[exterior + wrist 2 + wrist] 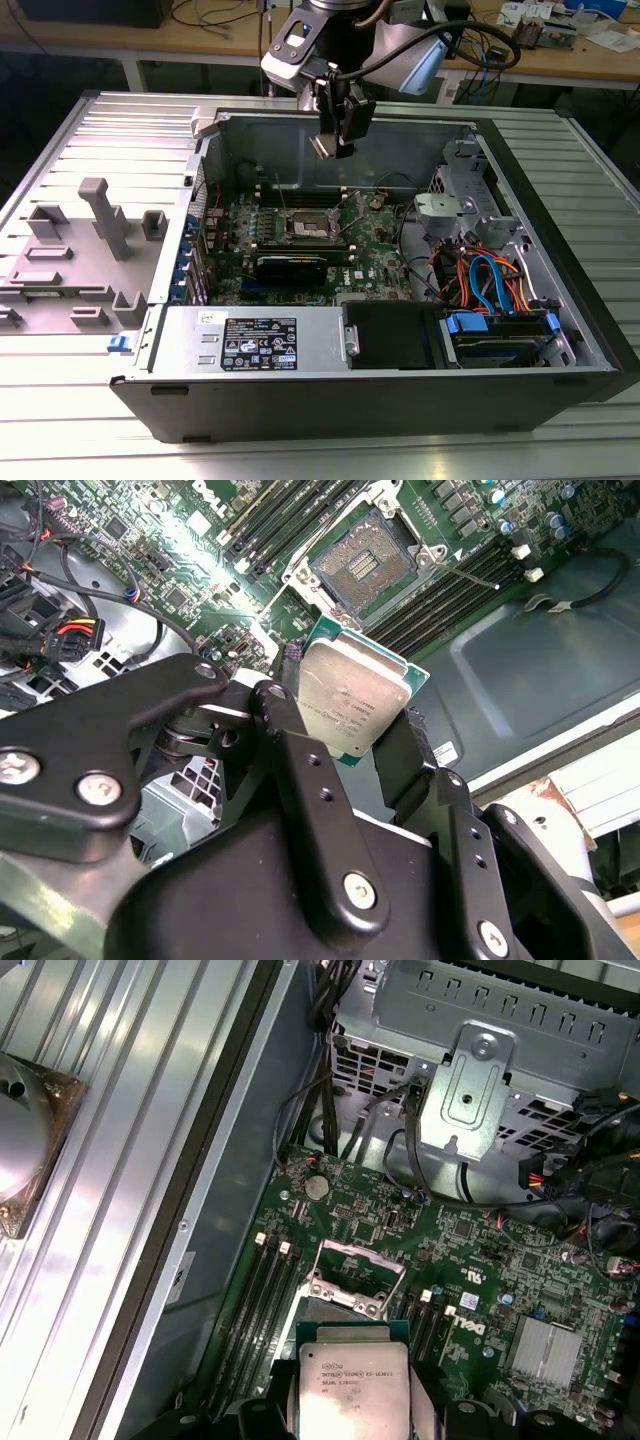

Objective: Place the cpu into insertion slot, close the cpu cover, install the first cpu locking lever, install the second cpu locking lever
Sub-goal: 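Place the cpu into insertion slot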

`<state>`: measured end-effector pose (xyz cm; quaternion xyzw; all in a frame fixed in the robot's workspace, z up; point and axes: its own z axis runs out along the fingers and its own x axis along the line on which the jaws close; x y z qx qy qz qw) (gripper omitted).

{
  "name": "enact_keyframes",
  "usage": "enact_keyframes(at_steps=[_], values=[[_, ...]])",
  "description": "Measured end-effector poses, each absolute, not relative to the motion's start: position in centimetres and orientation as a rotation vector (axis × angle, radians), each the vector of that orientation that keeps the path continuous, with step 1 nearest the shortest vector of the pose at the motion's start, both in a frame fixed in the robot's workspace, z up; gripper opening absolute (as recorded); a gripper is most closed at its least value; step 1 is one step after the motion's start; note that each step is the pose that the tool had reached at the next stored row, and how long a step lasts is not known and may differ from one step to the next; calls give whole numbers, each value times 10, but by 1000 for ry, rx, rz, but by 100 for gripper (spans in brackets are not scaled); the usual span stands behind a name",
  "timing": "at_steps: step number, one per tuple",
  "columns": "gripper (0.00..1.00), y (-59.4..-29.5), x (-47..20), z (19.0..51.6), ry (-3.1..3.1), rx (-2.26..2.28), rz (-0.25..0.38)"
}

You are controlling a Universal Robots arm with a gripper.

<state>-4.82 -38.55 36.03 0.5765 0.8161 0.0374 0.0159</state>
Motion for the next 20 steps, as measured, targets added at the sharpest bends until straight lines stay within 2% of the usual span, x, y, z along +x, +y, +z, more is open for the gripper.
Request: enact_keyframes(at_steps=[20], values=[[54,-386,-48,360,2472,1880,115]])
